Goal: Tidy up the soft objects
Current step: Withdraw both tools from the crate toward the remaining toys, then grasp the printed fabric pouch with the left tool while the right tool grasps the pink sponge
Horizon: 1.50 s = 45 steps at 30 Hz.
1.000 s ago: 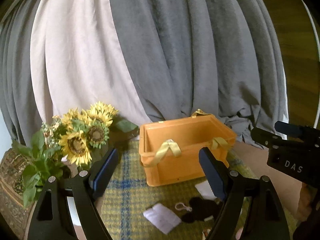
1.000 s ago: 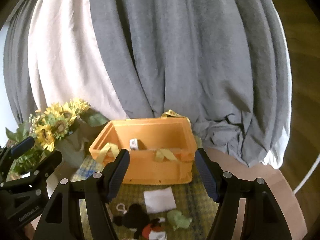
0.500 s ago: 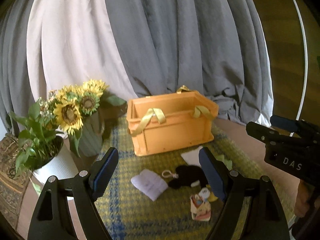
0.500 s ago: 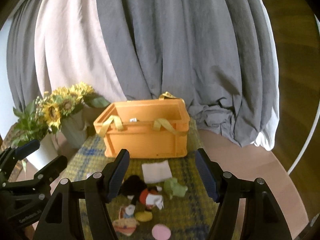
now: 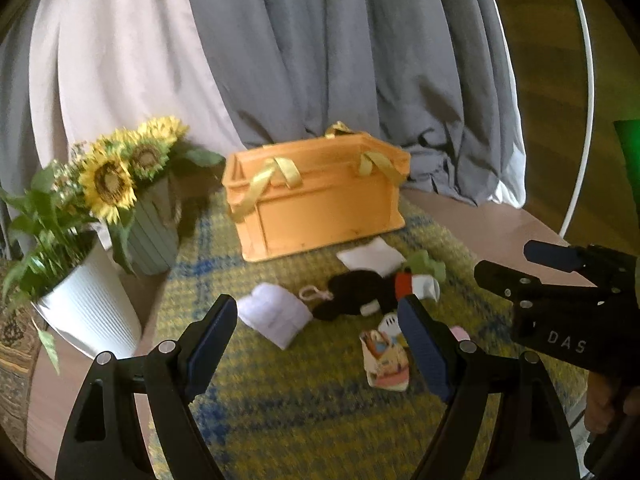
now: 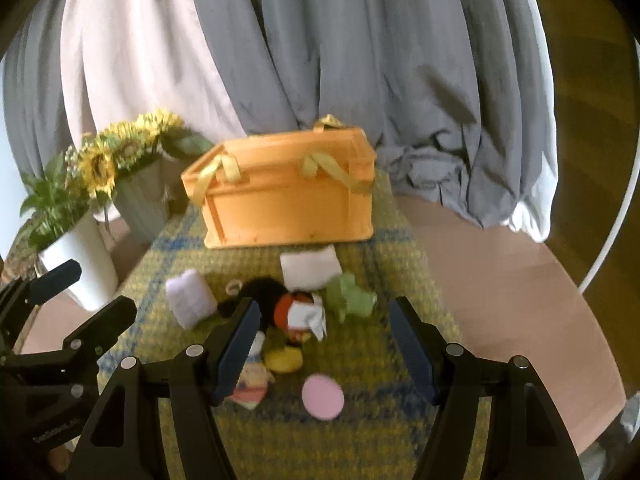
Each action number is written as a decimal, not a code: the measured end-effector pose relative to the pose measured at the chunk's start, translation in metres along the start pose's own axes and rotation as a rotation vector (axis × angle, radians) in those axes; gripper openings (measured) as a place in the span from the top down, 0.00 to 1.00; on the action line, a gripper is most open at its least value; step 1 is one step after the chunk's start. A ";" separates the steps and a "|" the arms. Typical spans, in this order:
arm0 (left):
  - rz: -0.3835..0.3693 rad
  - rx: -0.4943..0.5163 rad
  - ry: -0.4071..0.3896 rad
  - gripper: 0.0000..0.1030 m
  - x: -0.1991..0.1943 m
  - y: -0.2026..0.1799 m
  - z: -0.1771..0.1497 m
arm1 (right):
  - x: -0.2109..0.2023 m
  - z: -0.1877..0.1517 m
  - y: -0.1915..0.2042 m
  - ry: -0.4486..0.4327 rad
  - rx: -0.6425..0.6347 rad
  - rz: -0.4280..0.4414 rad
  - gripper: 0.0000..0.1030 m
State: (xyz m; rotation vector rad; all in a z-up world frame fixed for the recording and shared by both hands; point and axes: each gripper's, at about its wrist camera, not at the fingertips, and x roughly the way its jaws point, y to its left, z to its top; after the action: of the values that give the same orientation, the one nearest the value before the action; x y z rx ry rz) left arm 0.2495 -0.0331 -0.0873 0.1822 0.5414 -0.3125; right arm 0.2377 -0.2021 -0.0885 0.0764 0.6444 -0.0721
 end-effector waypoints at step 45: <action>-0.242 -0.020 0.235 0.41 0.111 -0.025 -0.043 | 0.089 -0.066 -0.015 0.196 -0.036 0.106 0.53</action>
State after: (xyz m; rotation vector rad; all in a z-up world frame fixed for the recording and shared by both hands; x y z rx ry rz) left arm 0.3104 -0.0724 -0.1844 0.1347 0.8015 -0.5248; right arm 0.2675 -0.2149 -0.1957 0.0832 0.8359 0.0506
